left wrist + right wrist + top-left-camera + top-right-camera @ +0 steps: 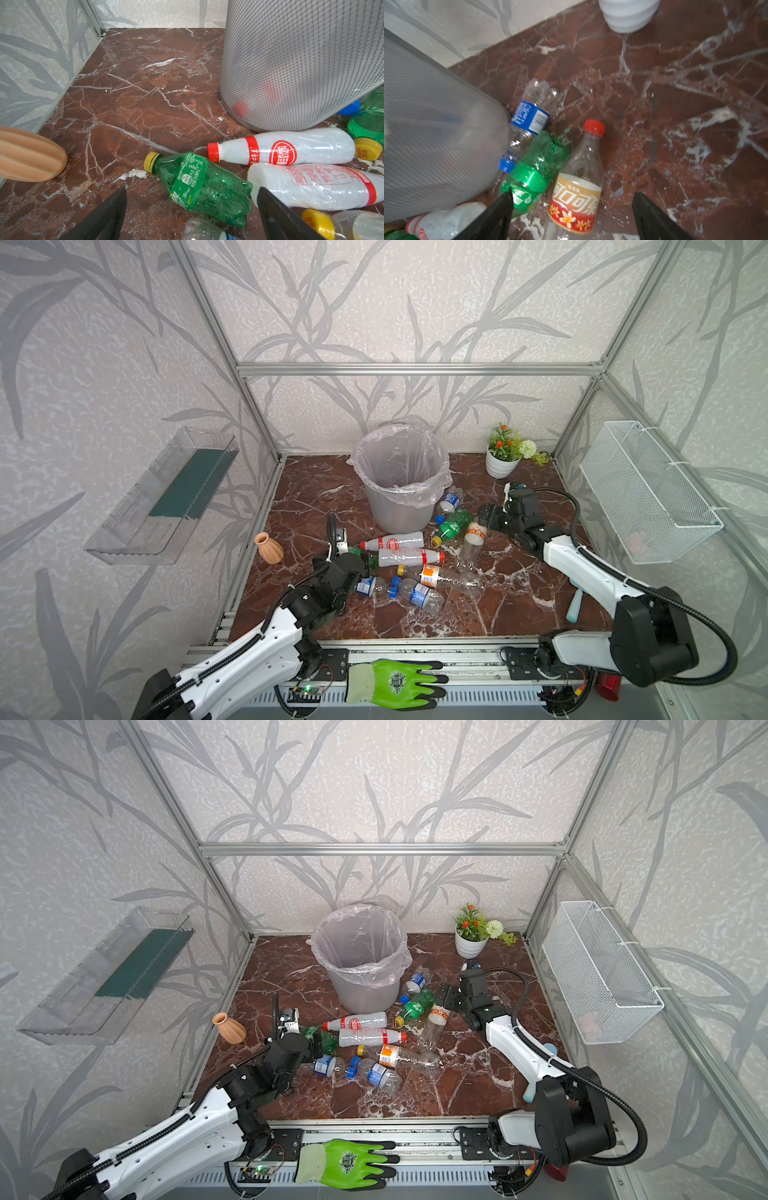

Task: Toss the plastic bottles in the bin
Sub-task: 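Move the right gripper down to the clear orange-labelled red-capped bottle, then grasp the orange-labelled bottle, lift it over the bin and release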

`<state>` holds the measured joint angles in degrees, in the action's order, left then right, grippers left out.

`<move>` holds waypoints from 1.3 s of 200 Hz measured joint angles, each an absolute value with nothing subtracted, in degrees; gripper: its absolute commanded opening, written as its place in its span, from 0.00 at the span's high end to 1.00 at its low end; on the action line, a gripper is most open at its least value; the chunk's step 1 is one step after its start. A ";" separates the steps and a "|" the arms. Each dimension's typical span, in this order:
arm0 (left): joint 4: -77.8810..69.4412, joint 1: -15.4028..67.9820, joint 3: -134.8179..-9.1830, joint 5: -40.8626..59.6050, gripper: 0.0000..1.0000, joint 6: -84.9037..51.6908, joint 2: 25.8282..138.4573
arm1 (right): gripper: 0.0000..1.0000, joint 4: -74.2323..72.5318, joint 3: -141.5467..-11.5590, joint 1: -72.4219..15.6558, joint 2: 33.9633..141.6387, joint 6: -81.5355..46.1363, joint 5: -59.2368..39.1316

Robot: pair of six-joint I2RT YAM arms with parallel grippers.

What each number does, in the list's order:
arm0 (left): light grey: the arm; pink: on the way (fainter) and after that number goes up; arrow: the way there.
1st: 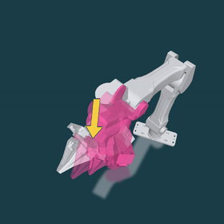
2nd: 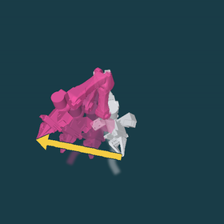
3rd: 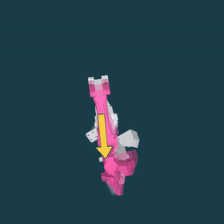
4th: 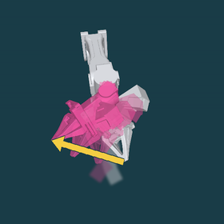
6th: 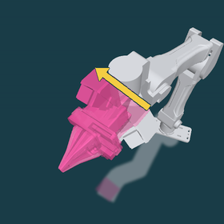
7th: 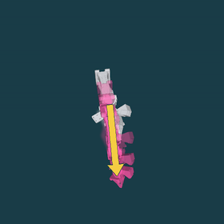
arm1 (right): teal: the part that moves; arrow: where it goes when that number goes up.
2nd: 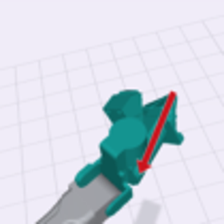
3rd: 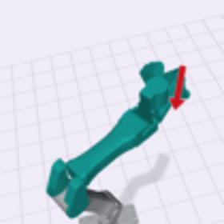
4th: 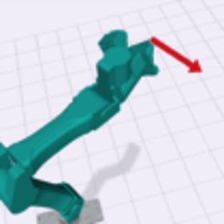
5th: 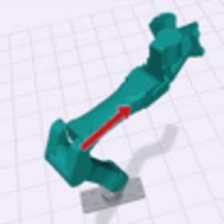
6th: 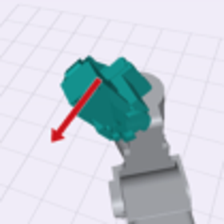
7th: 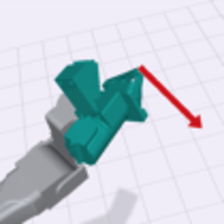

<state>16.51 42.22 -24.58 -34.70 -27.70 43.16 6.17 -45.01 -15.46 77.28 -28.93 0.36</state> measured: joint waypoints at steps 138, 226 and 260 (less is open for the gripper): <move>17.58 42.24 -24.21 -34.96 0.03 -29.17 41.91 | 0.17 1.98 -41.60 -15.46 85.27 -33.19 -5.50; 17.58 42.24 -24.21 -34.63 0.03 -29.61 40.49 | 0.29 1.67 -41.60 -15.46 90.21 -33.26 -6.57; 17.61 42.24 -24.21 -34.61 0.03 -29.65 40.40 | 0.43 0.82 -41.43 -15.42 90.02 -33.82 -6.68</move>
<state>17.61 42.24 -24.21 -34.61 -29.65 40.40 0.82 -41.43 -15.42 90.02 -33.82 -6.68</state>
